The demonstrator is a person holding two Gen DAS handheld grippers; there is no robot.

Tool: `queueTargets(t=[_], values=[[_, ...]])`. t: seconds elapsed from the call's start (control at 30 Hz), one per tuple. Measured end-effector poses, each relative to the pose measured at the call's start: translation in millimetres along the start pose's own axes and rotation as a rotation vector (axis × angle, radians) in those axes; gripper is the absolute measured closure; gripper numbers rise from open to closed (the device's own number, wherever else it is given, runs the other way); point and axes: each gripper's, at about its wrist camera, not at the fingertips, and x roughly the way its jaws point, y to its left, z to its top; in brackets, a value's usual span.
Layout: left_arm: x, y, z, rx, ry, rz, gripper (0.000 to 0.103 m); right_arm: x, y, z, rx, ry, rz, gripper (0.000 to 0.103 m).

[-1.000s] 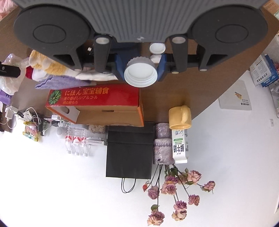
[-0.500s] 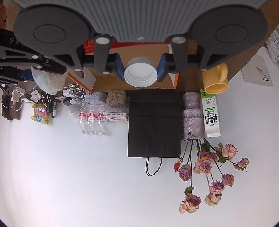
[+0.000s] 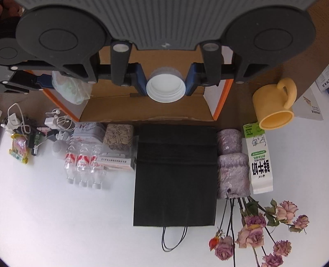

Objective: Organize objects
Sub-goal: 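Carry the puff into the red box with the right tool while the left tool drops the cap in, then withdraw both open tools from the red box back over the table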

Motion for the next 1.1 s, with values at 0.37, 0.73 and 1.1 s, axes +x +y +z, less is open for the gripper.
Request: queueTargets(t=[0.37, 0.73, 1.1], values=[[-2, -1, -3, 0.004, -0.024, 0.027, 0.0, 13, -8, -13, 0.018, 0.054, -0.049, 0.007], [-20, -2, 4, 0.0, -0.057, 0.017, 0.0, -8, -10, -7, 0.023, -0.015, -0.061, 0.0], [-78, 8, -1, -0.041, -0.139, -0.002, 0.0, -69, -12, -10, 0.034, -0.13, -0.064, 0.0]])
